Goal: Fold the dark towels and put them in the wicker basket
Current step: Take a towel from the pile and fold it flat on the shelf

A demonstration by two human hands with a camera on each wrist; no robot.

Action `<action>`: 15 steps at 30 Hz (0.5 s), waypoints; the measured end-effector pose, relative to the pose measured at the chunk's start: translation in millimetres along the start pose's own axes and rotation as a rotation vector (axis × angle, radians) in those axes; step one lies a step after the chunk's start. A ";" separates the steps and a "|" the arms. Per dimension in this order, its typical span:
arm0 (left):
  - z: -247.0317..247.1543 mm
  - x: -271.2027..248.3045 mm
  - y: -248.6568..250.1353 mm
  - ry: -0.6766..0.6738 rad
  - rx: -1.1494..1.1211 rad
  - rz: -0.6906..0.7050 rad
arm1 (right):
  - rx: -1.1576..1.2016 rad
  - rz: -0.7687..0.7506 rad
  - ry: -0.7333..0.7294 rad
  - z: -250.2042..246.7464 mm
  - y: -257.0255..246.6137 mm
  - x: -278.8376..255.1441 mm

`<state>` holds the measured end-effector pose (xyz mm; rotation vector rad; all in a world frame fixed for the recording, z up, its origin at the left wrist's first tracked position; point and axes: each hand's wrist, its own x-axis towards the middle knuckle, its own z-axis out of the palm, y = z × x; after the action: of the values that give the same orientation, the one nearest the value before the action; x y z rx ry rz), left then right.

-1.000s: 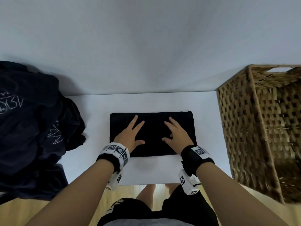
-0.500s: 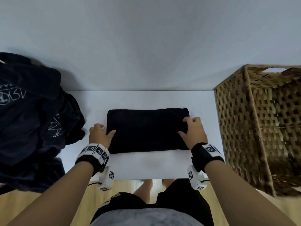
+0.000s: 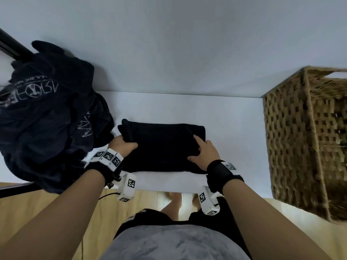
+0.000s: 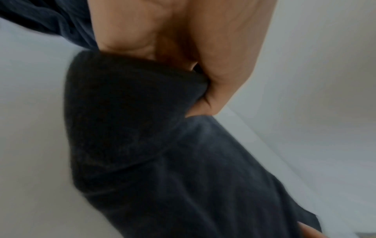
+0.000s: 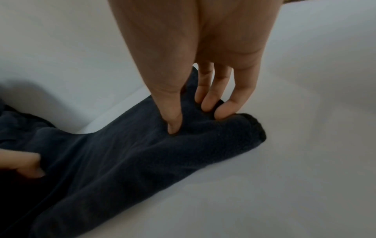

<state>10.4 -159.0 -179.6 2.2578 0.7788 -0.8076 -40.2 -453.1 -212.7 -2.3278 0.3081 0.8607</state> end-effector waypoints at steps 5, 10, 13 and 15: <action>17.9 -46.9 23.6 -0.005 0.011 0.175 | 0.030 -0.059 -0.108 11.9 -30.8 -5.8; 56.6 -78.8 53.5 -0.071 -0.045 0.355 | 0.463 0.018 -0.094 8.4 -58.3 -11.7; 73.6 -88.9 57.6 -0.237 -0.053 0.395 | 0.696 0.100 -0.125 6.4 -67.6 -13.1; 73.9 -89.8 54.4 -0.276 -0.043 0.418 | 0.635 0.091 -0.081 7.5 -66.3 -12.6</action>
<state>-34.9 -273.9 -144.5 2.1049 0.1837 -0.8600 -26.2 -397.0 -177.0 -1.6969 0.5644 0.7587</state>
